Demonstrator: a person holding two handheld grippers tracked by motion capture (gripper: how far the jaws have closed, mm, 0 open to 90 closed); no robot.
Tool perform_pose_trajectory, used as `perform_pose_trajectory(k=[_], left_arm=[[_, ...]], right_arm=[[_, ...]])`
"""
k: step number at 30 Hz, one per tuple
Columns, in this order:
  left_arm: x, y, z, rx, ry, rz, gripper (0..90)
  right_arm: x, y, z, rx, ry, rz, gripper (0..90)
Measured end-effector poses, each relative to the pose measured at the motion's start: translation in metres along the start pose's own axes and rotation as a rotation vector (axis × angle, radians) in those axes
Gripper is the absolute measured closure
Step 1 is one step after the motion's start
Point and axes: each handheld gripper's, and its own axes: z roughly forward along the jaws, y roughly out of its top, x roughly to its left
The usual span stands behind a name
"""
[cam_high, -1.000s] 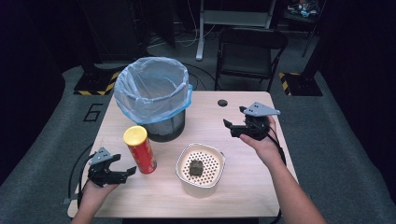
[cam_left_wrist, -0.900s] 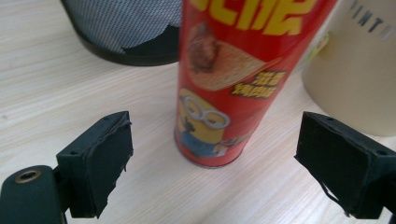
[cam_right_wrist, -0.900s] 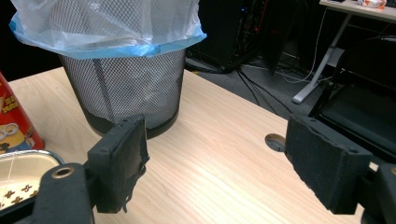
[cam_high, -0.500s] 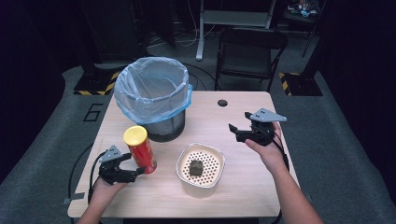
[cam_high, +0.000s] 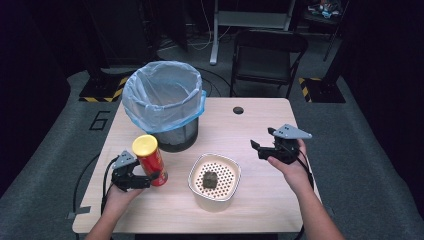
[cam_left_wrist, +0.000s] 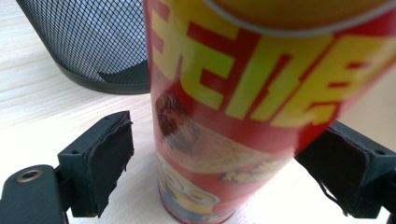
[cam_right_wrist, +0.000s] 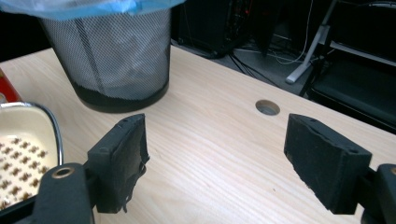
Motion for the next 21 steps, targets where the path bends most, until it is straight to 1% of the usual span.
perform_pose_trajectory(k=[3,4,5,6,7,8,9,10,12,13,16,18,20,21], left_arm=[[-0.001,0.001,0.001,-0.005,-0.004,0.007,11.3],[-0.001,0.001,0.001,0.004,0.000,0.028,11.8],[-0.001,0.001,0.001,0.006,0.006,0.048,14.1],[-0.001,0.001,0.001,0.008,0.015,0.065,16.2],[-0.002,0.000,0.000,0.002,0.006,0.065,20.4],[-0.003,0.000,0.000,0.006,0.012,0.081,22.4],[-0.003,0.000,0.000,0.006,0.012,0.081,22.8],[-0.004,0.001,-0.001,0.002,0.028,0.104,23.1],[-0.005,0.001,-0.002,0.009,0.034,0.110,23.4],[-0.006,0.001,-0.002,0.011,0.036,0.106,23.5],[-0.007,0.002,-0.004,0.019,0.044,0.112,23.7],[-0.007,0.002,-0.004,0.020,0.049,0.118,23.8],[-0.008,0.004,-0.005,0.039,0.048,0.116,23.8],[-0.008,0.004,-0.005,0.039,0.048,0.116,23.8]], right_arm=[[-0.001,-0.005,-0.002,0.010,-0.006,-0.006,20.9],[-0.001,-0.006,-0.003,0.010,-0.008,-0.006,20.9],[0.000,-0.008,-0.003,0.012,-0.006,0.002,20.9],[-0.001,-0.010,-0.004,0.010,-0.003,-0.004,20.9],[0.000,-0.012,-0.004,0.011,-0.006,0.009,20.9],[0.000,-0.015,-0.004,0.009,-0.005,0.006,20.9],[0.000,-0.015,-0.004,0.009,-0.005,0.006,20.9],[0.001,-0.021,-0.004,0.012,-0.008,0.010,20.9],[0.001,-0.025,-0.004,0.014,-0.009,0.017,21.0],[0.001,-0.027,-0.004,0.013,-0.008,0.023,21.1],[0.000,-0.033,-0.003,0.007,-0.007,0.045,21.3],[0.000,-0.037,-0.001,0.013,-0.013,0.042,21.4],[0.000,-0.040,0.000,0.020,-0.017,0.045,21.5],[0.000,-0.040,0.000,0.020,-0.017,0.045,21.5]])
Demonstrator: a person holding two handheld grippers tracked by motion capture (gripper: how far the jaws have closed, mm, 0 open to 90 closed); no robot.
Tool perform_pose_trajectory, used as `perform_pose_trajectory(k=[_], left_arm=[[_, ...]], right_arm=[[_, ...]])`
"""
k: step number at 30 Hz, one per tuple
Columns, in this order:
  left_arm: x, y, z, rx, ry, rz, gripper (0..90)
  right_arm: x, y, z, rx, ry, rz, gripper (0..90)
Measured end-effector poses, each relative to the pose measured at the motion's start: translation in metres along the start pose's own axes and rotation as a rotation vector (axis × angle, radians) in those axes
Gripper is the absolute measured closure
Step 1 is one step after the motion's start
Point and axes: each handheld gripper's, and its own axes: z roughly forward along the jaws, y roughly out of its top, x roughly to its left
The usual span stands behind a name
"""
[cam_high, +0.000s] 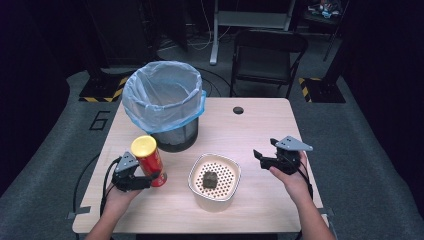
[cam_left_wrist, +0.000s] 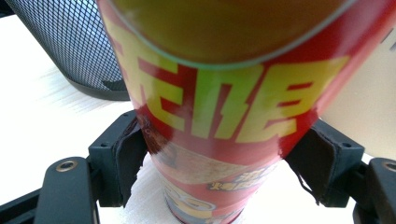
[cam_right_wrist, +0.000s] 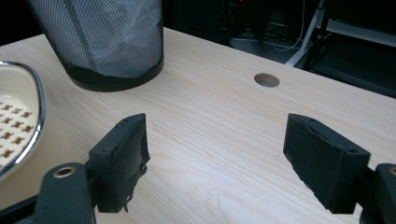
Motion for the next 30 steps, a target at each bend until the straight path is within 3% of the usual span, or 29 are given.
perform_pose_trajectory(k=[4,10,17,30], left_arm=[[-0.002,0.004,-0.002,0.031,-0.006,0.013,23.9],[-0.003,0.016,-0.015,-0.028,-0.024,0.005,23.9],[-0.002,0.037,-0.037,-0.029,-0.022,-0.016,24.0],[-0.004,0.083,-0.071,-0.007,-0.026,0.013,24.0]], right_arm=[[0.000,-0.008,0.001,0.004,-0.007,0.007,22.3],[0.000,-0.017,0.002,0.018,-0.015,0.020,22.9],[0.005,-0.024,0.007,0.037,-0.011,-0.003,23.0],[0.008,-0.028,0.012,0.063,-0.010,-0.031,23.1]])
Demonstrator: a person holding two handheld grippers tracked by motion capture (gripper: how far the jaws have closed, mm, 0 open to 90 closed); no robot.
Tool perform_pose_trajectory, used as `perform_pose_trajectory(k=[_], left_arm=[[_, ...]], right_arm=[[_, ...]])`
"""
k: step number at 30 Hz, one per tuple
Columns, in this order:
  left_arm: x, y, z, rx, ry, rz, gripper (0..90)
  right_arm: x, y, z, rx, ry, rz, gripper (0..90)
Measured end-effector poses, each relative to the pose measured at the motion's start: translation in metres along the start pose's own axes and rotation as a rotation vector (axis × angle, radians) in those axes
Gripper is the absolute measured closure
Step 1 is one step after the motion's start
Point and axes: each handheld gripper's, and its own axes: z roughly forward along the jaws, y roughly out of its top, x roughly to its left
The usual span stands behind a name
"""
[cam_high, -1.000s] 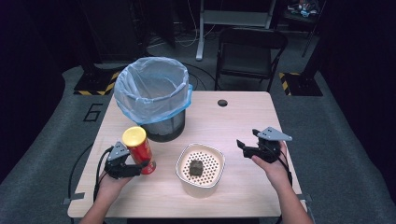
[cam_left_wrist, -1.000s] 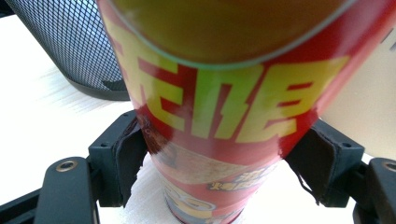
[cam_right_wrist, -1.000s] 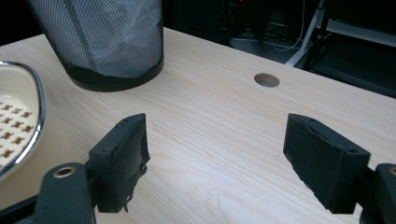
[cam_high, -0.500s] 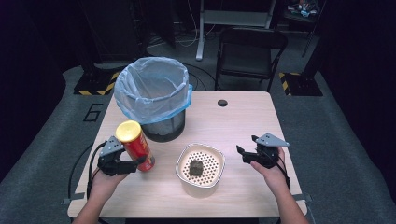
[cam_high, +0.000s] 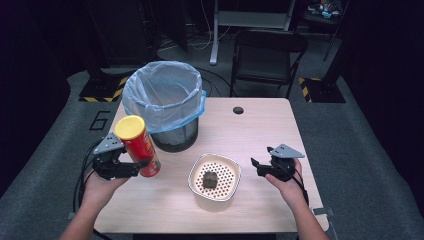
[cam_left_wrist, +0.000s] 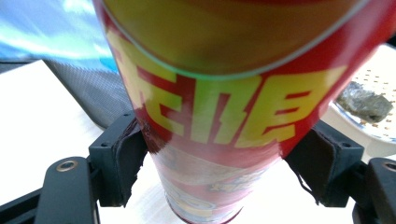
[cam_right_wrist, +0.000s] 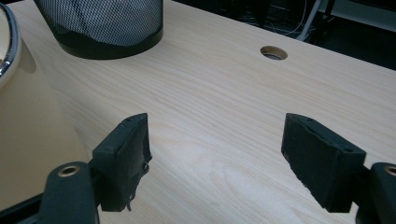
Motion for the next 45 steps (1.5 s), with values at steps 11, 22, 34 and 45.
perform_pose_trajectory(k=[11,22,34,45], left_arm=[[-0.003,0.044,-0.025,-0.009,0.018,0.022,24.0],[-0.005,0.084,-0.034,0.011,0.017,0.040,24.0],[-0.010,0.130,-0.039,0.011,0.008,0.049,24.0],[-0.007,0.160,-0.043,0.012,0.017,0.048,24.0]], right_arm=[[0.000,-0.002,0.001,0.007,-0.011,0.010,23.2],[-0.002,-0.005,0.002,0.018,-0.010,0.012,23.3],[-0.003,-0.006,0.002,0.020,-0.015,0.015,23.4],[-0.002,-0.006,0.002,0.024,-0.014,0.005,23.4]])
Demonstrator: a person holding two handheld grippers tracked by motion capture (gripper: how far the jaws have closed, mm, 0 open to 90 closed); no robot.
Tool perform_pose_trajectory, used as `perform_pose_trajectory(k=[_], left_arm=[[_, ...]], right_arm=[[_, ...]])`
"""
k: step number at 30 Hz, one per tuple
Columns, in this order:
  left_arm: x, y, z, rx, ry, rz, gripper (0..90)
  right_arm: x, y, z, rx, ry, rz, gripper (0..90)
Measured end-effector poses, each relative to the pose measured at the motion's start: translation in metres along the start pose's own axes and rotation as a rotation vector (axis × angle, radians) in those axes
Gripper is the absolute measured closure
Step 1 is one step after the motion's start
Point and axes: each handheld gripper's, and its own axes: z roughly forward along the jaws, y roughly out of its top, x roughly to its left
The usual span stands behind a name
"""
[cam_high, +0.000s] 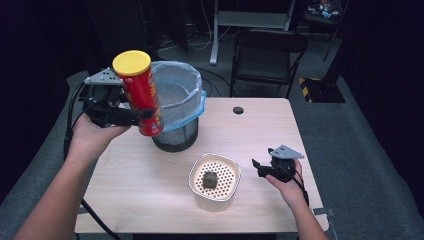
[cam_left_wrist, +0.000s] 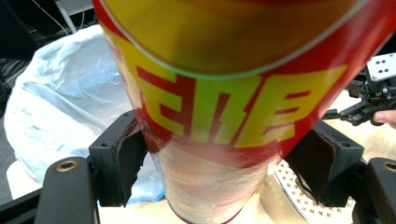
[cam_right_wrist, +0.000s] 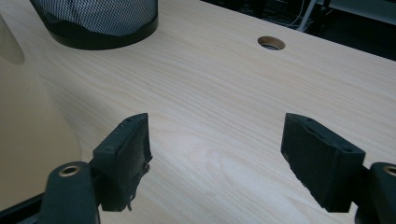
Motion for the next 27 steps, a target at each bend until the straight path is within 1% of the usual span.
perform_pose_trajectory(k=[2,4,5,8,11,12,16,18,21,24,25,27], left_arm=[[0.002,0.006,0.000,-0.003,-0.002,-0.010,24.0],[0.003,0.009,0.001,-0.003,-0.007,-0.015,24.0],[0.003,0.012,0.001,-0.004,-0.004,-0.015,24.0],[0.003,0.019,0.003,0.001,0.002,-0.013,24.0],[0.006,0.028,0.005,0.008,-0.002,-0.019,24.0],[0.007,0.031,0.006,0.004,0.006,-0.021,24.0],[0.012,0.043,0.009,0.000,0.007,-0.043,24.0],[0.016,0.050,0.011,-0.005,0.017,-0.051,24.0],[0.020,0.057,0.017,0.000,0.037,-0.058,24.0],[0.025,0.061,0.025,0.006,0.040,-0.080,24.0],[0.027,0.063,0.029,0.014,0.046,-0.087,24.0],[0.030,0.065,0.034,0.023,0.059,-0.081,24.0]], right_arm=[[0.000,0.000,0.000,0.006,-0.001,0.008,23.4],[0.001,0.000,0.000,0.006,-0.004,0.002,23.4],[0.000,0.000,0.000,0.006,-0.002,-0.007,23.4],[0.001,0.000,0.001,0.004,-0.002,-0.006,23.4],[0.002,-0.001,0.001,0.012,-0.006,-0.009,23.4],[0.002,-0.001,0.001,0.013,-0.007,-0.008,23.4],[0.003,-0.001,0.002,0.010,-0.011,-0.006,23.4],[0.002,-0.001,0.002,0.014,-0.007,-0.012,23.4],[0.002,-0.001,0.002,0.014,-0.009,-0.016,23.4],[0.002,-0.002,0.002,0.018,-0.012,-0.013,23.4],[0.002,-0.002,0.002,0.018,-0.017,-0.003,23.5],[0.001,-0.002,0.002,0.018,-0.016,-0.006,23.4]])
